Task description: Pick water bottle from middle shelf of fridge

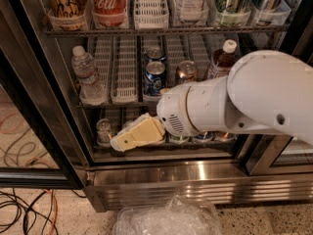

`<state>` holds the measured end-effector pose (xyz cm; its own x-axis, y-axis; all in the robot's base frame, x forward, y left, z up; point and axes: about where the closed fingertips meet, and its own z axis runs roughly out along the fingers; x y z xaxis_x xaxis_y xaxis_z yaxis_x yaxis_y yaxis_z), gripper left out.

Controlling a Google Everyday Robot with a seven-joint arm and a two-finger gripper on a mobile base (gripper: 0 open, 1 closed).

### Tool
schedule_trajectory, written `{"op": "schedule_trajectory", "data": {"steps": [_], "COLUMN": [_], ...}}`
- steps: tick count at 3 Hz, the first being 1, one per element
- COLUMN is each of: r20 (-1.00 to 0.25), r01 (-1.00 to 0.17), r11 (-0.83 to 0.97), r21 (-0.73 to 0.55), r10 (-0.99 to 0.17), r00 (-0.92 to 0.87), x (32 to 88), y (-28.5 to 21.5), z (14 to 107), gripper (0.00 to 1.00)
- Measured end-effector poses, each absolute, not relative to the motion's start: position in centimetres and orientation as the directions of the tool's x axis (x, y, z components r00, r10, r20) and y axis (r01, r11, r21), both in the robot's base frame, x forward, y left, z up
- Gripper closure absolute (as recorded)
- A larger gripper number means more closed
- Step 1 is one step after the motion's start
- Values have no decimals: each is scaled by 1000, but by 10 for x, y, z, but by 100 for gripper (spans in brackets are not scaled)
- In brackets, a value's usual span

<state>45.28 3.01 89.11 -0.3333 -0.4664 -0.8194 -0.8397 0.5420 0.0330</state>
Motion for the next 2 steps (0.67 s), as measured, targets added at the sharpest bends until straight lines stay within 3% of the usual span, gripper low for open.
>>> {"op": "schedule_trajectory", "data": {"steps": [1, 2], "r20": [-818, -837], "r01": [-849, -866], "r11": [527, 495], "r21": [27, 72], "r10": [-476, -442], "r00": [-322, -323], "x": [455, 462], "y": [36, 75], "z": [890, 864], "gripper": [0, 0]}}
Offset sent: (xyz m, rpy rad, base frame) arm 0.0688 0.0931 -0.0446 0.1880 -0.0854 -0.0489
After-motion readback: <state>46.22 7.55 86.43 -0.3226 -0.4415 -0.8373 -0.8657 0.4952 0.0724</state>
